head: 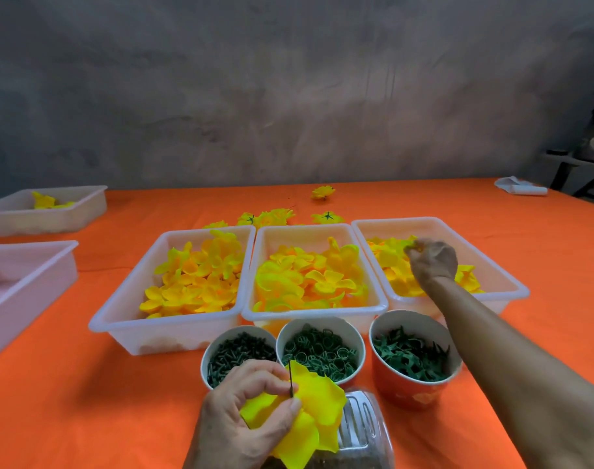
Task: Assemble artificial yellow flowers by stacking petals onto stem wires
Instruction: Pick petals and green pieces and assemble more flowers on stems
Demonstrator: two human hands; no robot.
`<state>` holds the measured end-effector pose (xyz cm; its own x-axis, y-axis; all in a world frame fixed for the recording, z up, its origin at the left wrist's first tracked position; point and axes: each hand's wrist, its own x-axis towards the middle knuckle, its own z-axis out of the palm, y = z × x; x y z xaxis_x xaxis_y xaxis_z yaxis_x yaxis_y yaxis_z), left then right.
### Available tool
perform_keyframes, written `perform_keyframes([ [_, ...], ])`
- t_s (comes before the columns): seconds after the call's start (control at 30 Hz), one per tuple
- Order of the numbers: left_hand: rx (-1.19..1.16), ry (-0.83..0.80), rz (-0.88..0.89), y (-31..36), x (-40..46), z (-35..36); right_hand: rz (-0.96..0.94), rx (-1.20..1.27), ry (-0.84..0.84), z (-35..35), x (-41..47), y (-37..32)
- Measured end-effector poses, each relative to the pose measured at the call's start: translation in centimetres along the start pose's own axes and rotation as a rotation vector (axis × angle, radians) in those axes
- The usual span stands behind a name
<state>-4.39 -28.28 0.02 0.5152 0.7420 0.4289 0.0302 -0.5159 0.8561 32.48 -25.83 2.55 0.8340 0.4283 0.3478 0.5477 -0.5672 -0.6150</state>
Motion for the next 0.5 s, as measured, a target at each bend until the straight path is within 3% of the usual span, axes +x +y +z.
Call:
perform_keyframes([
  [0.1,-0.021,0.019,0.003,0.1,0.0,0.1,0.023,0.049,0.073,-1.5,0.4,0.2],
  [0.37,-0.037,0.024,0.001,0.0,0.0,0.3,0.091,0.090,0.058,-2.0,0.1,1.1],
  [0.5,-0.026,0.011,-0.009,-0.3,-0.1,0.3,0.200,0.447,-0.005,-2.1,-0.2,1.3],
])
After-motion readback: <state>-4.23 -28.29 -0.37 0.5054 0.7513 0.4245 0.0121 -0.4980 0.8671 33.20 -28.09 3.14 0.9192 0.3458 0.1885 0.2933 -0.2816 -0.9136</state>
